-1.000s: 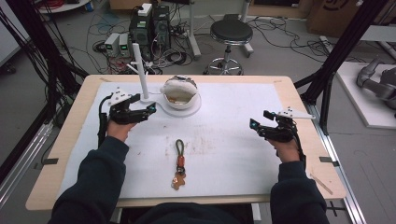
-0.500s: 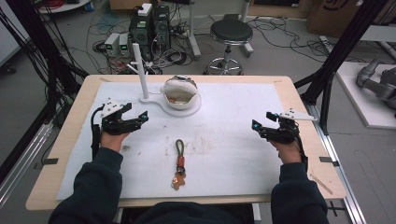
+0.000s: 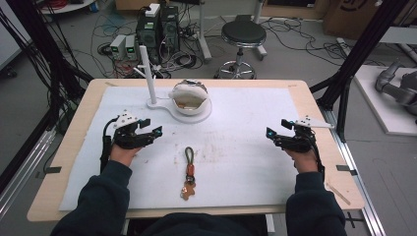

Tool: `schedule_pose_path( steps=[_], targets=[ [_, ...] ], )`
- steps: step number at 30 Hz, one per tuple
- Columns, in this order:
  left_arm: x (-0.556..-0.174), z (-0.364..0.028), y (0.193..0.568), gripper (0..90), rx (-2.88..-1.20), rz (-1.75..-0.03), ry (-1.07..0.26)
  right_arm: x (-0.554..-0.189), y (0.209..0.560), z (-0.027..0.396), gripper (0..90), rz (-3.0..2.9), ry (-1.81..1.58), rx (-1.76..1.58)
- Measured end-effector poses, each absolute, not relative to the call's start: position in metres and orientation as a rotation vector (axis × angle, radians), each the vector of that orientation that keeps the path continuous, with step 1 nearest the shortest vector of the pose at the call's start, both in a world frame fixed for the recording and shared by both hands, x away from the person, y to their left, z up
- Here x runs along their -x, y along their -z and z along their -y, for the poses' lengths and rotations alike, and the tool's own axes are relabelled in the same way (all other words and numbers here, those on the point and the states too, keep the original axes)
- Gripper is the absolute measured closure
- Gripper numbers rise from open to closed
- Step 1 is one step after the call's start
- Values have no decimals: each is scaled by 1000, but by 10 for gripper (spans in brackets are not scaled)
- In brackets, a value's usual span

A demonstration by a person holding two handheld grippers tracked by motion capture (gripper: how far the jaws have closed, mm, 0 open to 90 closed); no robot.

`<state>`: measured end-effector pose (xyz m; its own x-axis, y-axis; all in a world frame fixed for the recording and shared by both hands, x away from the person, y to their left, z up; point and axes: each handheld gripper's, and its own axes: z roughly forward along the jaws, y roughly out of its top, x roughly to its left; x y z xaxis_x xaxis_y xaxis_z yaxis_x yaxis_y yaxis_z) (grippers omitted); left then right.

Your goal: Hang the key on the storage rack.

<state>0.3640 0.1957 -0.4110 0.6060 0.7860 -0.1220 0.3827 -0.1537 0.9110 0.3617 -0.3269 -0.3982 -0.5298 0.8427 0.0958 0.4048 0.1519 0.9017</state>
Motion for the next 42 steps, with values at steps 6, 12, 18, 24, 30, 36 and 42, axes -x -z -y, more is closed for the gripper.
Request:
schedule_pose_path(
  steps=[6, 12, 18, 24, 30, 36, 42],
  targets=[
    [-354, -177, 419, 451, -1822, -944, -386, -362, 400, 324, 223, -2019, -1352, -1182],
    [-356, -152, 427, 410, -1877, -923, -349, -364, 401, 322, 223, -2031, -1351, -1186],
    [-363, -125, 434, 467, -1950, -877, -269, -365, 402, 321, 223, -2036, -1348, -1185],
    [-370, -107, 449, 480, -2106, -862, -301, -366, 403, 320, 223, -2045, -1344, -1180],
    [-361, -98, 448, 792, -2182, -754, -419, -366, 403, 319, 223, -2048, -1348, -1176],
    [-357, -95, 447, 834, -2206, -719, -455, -365, 403, 319, 226, -2046, -1348, -1173],
    [-358, -122, 424, 835, -1962, -771, -413, -366, 403, 320, 226, -2045, -1355, -1177]
  ],
)
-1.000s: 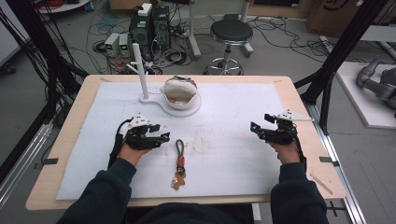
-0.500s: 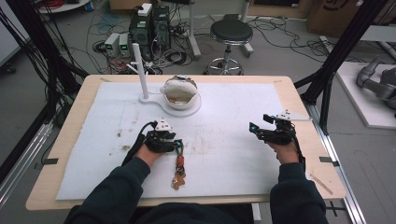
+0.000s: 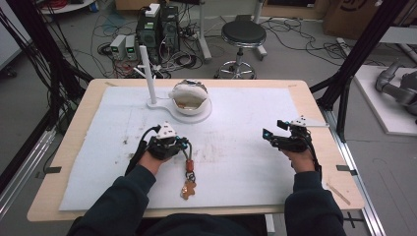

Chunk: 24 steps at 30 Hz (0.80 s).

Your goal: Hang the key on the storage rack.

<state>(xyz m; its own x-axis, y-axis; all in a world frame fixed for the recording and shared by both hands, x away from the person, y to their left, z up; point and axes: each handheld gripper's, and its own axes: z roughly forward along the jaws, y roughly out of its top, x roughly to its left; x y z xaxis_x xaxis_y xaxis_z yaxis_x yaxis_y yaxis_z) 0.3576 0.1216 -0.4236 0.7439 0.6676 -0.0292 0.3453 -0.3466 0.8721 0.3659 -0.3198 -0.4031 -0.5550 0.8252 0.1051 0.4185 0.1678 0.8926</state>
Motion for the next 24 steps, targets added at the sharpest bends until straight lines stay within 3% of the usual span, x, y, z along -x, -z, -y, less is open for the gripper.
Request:
schedule_pose_path(
  steps=[10, 24],
  targets=[
    [-343, -163, 372, 839, -1728, -675, -592, -366, 403, 320, 226, -2039, -1357, -1177],
    [-350, -204, 324, 841, -1612, -690, -753, -366, 401, 322, 226, -2023, -1385, -1194]
  ],
)
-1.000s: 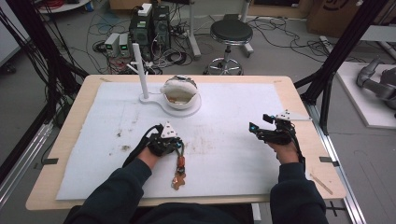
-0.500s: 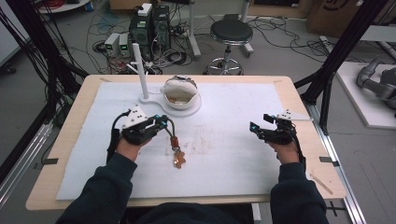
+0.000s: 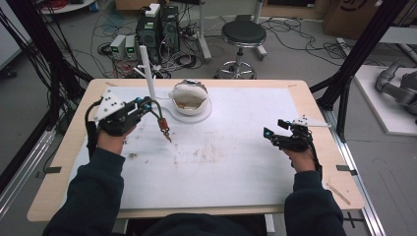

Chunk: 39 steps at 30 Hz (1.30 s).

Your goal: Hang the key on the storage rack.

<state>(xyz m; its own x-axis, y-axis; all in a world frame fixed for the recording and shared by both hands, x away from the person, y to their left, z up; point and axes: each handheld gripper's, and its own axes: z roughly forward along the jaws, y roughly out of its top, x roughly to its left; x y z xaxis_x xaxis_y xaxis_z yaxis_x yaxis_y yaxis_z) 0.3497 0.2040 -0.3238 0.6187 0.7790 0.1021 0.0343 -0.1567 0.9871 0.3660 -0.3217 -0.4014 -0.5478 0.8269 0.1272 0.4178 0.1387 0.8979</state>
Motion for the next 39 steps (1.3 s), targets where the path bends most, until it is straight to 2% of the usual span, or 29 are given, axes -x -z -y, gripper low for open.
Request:
schedule_pose_path(
  steps=[6, 16, 29, 39],
  targets=[
    [-362, -219, 299, 841, -1577, -714, -782, -367, 400, 320, 226, -2023, -1388, -1185],
    [-406, -234, 262, 841, -1613, -794, -849, -367, 401, 320, 226, -2028, -1384, -1189],
    [-455, -241, 266, 840, -1640, -911, -871, -366, 401, 321, 226, -2024, -1388, -1198],
    [-477, -241, 277, 840, -1626, -991, -882, -364, 402, 323, 226, -2022, -1385, -1202]
  ],
)
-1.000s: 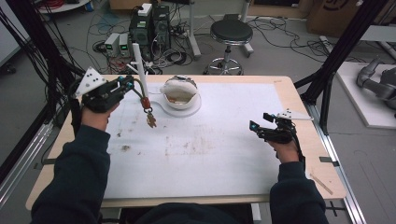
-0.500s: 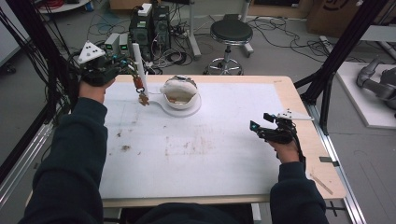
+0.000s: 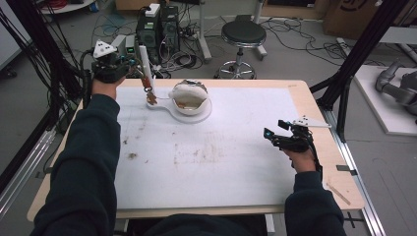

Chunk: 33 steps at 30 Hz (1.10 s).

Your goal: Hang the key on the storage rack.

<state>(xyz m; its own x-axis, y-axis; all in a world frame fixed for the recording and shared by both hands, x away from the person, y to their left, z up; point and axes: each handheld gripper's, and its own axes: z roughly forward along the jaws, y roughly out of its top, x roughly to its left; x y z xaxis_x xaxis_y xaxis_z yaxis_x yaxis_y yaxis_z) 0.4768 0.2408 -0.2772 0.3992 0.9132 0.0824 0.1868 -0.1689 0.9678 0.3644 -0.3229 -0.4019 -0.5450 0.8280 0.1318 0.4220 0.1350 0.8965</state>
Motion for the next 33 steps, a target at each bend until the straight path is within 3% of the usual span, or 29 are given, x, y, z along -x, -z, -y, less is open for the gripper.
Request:
schedule_pose_path(
  steps=[18, 26, 28, 33],
  targets=[
    [-493, -244, 298, 817, -1549, -1074, -760, -363, 402, 325, 226, -2021, -1396, -1192],
    [-486, -257, 301, 595, -1489, -1095, -771, -363, 402, 324, 226, -2022, -1397, -1195],
    [-475, -266, 303, 514, -1457, -1097, -750, -363, 402, 324, 226, -2023, -1396, -1194],
    [-443, -271, 318, 421, -1413, -1064, -702, -363, 402, 324, 226, -2019, -1394, -1195]
  ],
)
